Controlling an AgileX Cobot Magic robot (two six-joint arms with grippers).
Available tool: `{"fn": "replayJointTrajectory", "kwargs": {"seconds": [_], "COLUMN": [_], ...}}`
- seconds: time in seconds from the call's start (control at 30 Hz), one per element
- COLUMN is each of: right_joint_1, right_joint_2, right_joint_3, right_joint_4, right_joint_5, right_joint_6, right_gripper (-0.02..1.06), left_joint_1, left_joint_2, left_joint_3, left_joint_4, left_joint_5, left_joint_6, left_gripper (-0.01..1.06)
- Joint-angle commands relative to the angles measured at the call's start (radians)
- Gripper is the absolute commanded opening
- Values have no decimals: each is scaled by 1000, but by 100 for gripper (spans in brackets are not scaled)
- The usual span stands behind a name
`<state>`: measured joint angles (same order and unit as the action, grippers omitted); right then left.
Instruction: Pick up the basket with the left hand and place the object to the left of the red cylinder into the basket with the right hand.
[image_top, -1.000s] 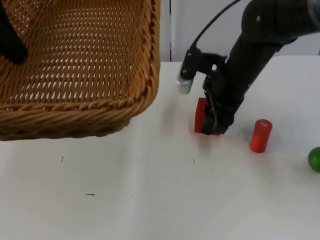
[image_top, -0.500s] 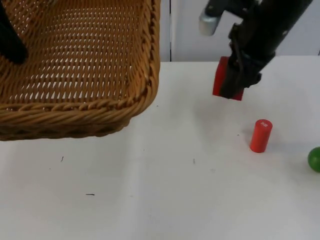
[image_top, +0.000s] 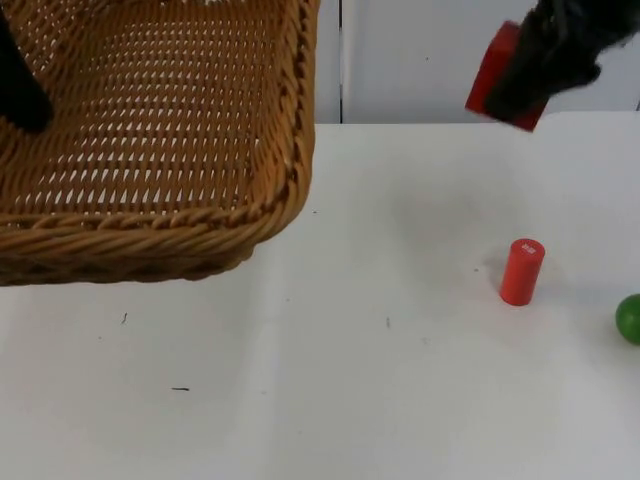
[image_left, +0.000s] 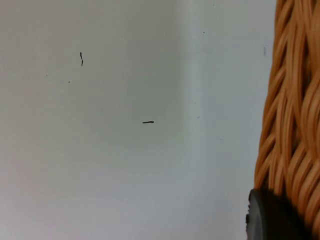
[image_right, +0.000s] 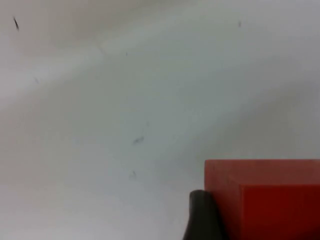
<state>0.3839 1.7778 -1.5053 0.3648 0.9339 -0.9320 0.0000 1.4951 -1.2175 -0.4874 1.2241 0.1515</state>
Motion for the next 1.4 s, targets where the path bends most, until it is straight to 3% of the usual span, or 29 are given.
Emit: {"fn": "replayJointTrajectory", "kwargs": {"seconds": [0.0, 0.4, 0.67, 1.0, 1.37], "right_joint_1": [0, 13, 113, 270, 279], "right_joint_2": [-48, -261, -321, -318, -318], "right_joint_3": [2, 2, 2, 2, 2], "right_joint_4": [28, 30, -18, -181, -167], "right_joint_5": [22, 95, 106, 73, 50], "right_joint_6": [23, 93, 121, 263, 402], "right_gripper": [0, 0, 0, 0, 0], "left_joint_1": [-3, -3, -3, -3, -3], "left_joint_2": [4, 22, 22, 22, 22], "left_joint_3": [-4, -4, -4, -4, -4], "left_joint_4": [-22, -34, -33, -33, -33], "left_joint_5": [-3, -3, -3, -3, -3], "left_joint_6": [1, 31, 33, 45, 52], "left_gripper": [0, 0, 0, 0, 0]}}
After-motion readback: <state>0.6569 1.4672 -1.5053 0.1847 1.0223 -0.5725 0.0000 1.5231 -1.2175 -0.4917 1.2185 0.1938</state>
